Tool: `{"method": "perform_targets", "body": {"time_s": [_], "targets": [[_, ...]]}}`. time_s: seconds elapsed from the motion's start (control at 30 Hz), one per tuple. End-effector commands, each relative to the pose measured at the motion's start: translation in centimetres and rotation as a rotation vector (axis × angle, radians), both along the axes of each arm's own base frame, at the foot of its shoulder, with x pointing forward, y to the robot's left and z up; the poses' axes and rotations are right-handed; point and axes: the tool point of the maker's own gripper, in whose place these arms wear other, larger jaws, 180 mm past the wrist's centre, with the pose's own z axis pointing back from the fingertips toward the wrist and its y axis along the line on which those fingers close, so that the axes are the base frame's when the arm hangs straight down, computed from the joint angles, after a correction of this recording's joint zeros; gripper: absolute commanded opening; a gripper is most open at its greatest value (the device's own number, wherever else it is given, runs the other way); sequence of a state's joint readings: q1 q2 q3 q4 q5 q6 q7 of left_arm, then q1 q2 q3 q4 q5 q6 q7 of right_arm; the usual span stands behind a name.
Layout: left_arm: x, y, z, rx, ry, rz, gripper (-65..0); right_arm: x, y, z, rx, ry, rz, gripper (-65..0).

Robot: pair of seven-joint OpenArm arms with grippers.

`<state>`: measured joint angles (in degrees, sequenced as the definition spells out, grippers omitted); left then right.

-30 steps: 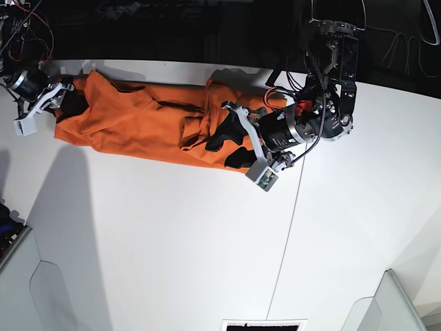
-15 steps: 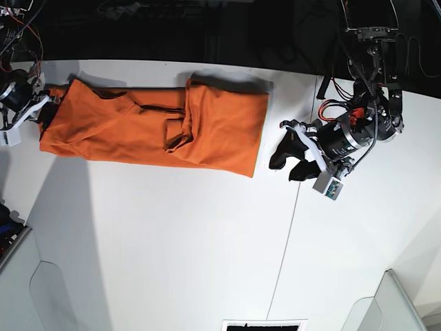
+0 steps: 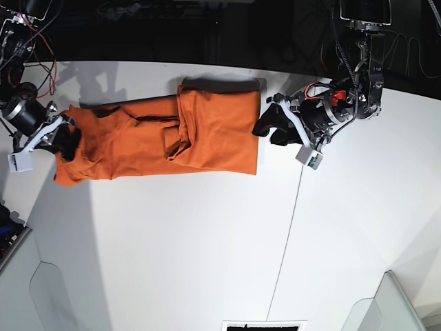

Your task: Layout the t-shirt on the table in an organized manner, then fold the t-shirt properly

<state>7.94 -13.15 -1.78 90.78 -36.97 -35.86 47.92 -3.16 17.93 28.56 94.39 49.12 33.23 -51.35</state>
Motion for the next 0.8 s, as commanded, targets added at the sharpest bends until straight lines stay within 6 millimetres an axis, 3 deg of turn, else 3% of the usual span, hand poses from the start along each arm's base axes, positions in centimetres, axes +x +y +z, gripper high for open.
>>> {"method": "perform_targets", "body": {"time_s": [0.0, 0.13, 0.3, 0.4, 0.5, 0.6, 0.63, 0.67, 0.77], "targets": [[-0.2, 0.0, -0.3, 0.022, 0.012, -0.014, -27.9, 1.0, 1.5, 2.3, 0.029, -0.088, 0.026, -65.0], [-0.7, -1.2, -0.4, 0.017, 0.02, -0.05, -27.9, 0.9, 8.5, 3.1, 0.114, -0.127, 0.131, -65.0], [-0.8, -1.6, -0.5, 0.016, 0.022, -0.063, -27.9, -0.4, 17.2, 2.3, 0.207, -0.09, 0.277, -65.0], [-0.9, -1.6, -0.5, 0.015, 0.022, -0.063, -27.9, -1.3, 21.3, 2.3, 0.233, -0.08, 0.353, -65.0], [-0.9, -1.6, -0.5, 0.016, 0.022, -0.063, -27.9, -2.0, 23.8, 2.2, 0.226, -0.071, 0.405, -65.0], [-0.8, -1.5, -0.5, 0.016, 0.022, -0.061, -27.9, -2.4, 24.9, 1.8, 0.201, -0.066, 0.436, -39.0], [-0.8, -1.4, -0.5, 0.017, 0.021, -0.058, -27.9, -2.4, 24.9, 1.8, 0.194, -0.065, 0.438, -33.1], [-0.8, -1.3, -0.5, 0.019, 0.021, -0.055, -27.9, -2.4, 24.9, 1.8, 0.196, -0.068, 0.436, -30.3], [-0.6, -0.7, -0.3, 0.02, 0.018, -0.041, -27.9, -2.2, 24.7, 2.0, 0.194, -0.073, 0.433, -30.3]]}}
